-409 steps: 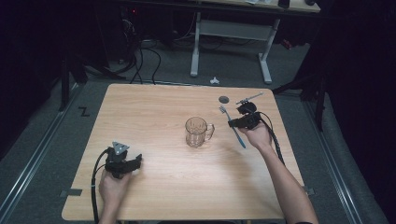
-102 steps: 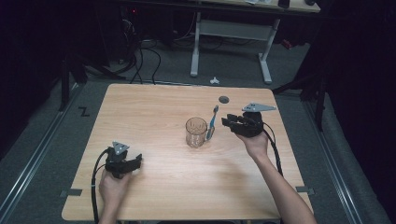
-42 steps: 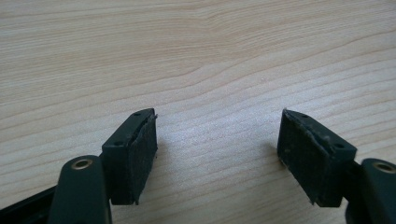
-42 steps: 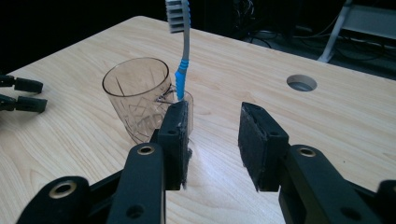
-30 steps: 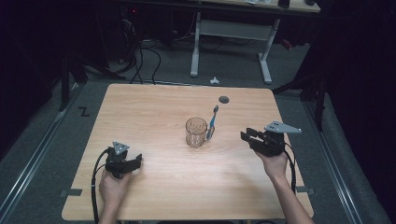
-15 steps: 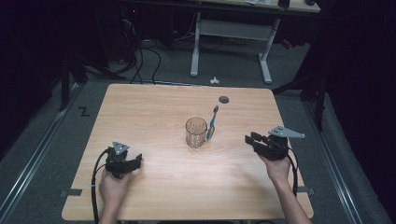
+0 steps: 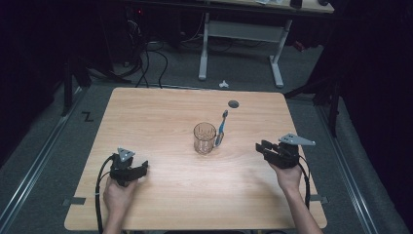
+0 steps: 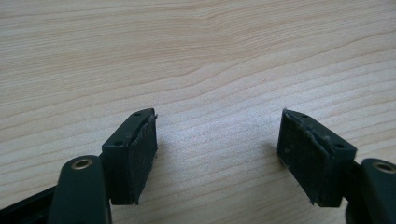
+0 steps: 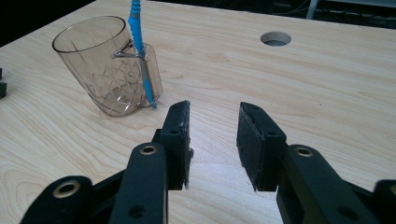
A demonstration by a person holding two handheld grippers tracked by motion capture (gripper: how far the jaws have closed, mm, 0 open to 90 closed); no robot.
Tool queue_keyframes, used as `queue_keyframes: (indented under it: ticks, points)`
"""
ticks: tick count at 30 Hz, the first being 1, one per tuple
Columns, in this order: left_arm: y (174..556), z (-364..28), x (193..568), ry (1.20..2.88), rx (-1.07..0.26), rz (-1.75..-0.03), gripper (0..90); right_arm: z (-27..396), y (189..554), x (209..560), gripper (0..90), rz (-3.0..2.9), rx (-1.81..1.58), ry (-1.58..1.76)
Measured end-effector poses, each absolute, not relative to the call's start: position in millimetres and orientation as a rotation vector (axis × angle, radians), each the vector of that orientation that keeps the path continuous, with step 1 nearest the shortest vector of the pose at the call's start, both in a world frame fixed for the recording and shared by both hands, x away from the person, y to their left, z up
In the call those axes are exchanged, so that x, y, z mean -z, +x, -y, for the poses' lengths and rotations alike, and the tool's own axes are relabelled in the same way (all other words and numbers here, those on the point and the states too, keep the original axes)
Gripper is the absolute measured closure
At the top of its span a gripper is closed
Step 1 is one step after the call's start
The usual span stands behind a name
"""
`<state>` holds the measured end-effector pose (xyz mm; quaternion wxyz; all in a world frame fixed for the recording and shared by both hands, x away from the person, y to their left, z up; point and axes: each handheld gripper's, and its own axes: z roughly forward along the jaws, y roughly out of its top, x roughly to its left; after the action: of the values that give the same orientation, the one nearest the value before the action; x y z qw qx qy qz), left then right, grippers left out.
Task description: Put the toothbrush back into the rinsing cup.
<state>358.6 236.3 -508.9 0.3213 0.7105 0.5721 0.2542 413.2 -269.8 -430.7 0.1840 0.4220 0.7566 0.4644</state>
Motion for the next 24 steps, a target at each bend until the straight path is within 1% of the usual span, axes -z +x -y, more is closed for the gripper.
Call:
queue_keyframes:
  ticks: [7, 24]
  points:
    - [358.6, -236.3, 508.9, 1.866, -0.668, -1.503, 29.0, 274.2, 416.9, 444.9, 64.7, -2.134, -1.289, 1.244]
    - [358.6, -236.3, 508.9, 1.866, -0.668, -1.503, 29.0, 272.6, 425.2, 465.3, 64.5, -2.146, -1.237, 1.295]
